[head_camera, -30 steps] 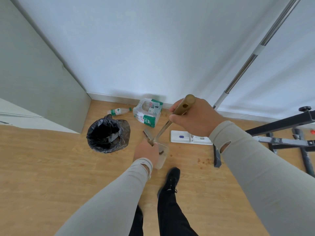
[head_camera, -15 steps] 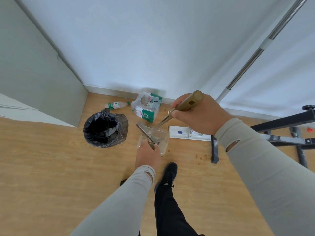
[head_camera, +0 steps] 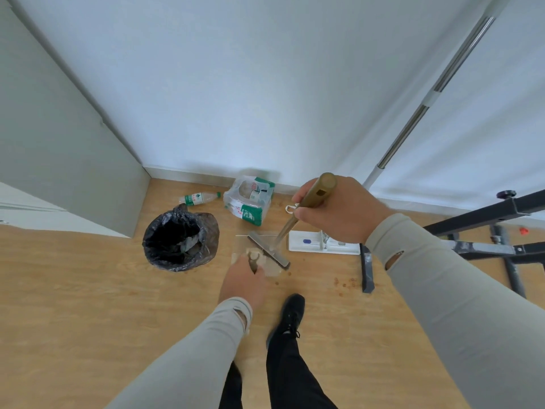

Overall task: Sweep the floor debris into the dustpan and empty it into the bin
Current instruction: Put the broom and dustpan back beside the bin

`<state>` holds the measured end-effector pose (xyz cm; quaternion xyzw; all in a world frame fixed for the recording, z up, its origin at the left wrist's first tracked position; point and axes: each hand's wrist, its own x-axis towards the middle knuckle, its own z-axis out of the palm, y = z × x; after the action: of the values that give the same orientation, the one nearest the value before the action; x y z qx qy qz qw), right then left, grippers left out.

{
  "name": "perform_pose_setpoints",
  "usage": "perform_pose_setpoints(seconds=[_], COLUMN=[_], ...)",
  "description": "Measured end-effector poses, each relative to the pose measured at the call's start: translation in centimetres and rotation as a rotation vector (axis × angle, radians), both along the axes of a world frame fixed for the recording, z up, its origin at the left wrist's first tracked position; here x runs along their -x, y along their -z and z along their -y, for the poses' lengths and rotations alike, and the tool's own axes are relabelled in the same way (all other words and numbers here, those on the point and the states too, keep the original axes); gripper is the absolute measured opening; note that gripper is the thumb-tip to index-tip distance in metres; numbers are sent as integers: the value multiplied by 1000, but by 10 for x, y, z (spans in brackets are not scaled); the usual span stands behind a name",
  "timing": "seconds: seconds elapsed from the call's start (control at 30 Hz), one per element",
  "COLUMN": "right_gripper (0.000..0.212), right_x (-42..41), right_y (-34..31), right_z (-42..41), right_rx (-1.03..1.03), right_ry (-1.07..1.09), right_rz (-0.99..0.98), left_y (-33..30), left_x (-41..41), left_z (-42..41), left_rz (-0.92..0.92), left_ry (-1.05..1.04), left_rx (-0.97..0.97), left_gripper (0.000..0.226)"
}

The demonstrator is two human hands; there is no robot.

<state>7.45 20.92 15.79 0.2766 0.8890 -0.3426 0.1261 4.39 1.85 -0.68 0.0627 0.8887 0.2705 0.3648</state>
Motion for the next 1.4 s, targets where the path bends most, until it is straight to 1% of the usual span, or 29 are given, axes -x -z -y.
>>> perform_pose_setpoints(seconds=[0.07, 0.2, 0.3, 0.5, 0.67, 0.8, 0.97, 1.1, 1.17, 1.27, 1.4], right_gripper=[12, 12, 13, 14, 16, 17, 16, 16, 16, 14, 13], right_x=[3, 7, 13, 31, 39, 43, 42, 38, 36, 34, 31], right_y=[-2, 3, 15, 36, 19, 8, -1, -10, -15, -20, -20], right_z=[0, 0, 4, 18, 18, 18, 20, 21, 24, 27, 29], right_rx=[4, 21, 52, 89, 103, 95, 98, 100, 102, 115, 116], right_ry=[-9, -17, -48, -120, -218, -230, -233, -243, -256, -252, -263], right_rz=[0, -9, 15, 46, 79, 35, 25, -2, -12, -32, -43], left_y=[2, 14, 20, 21, 22, 24, 30, 32, 31, 33, 37], left_x=[-4, 0, 3, 11, 21, 25, 27, 31, 33, 32, 30], left_z=[4, 4, -1, -3, -1, -8, -14, -14, -14, -14, -15], left_rz=[1, -11, -4, 24, -3, 2, -30, -12, 2, 12, 8], left_ry=[-44, -69, -28, 28, 60, 69, 38, 28, 54, 93, 54], left_rx=[-9, 16, 16, -5, -14, -34, -89, -186, -205, -180, -215], left_gripper=[11, 19, 20, 14, 16, 17, 32, 49, 54, 50, 37])
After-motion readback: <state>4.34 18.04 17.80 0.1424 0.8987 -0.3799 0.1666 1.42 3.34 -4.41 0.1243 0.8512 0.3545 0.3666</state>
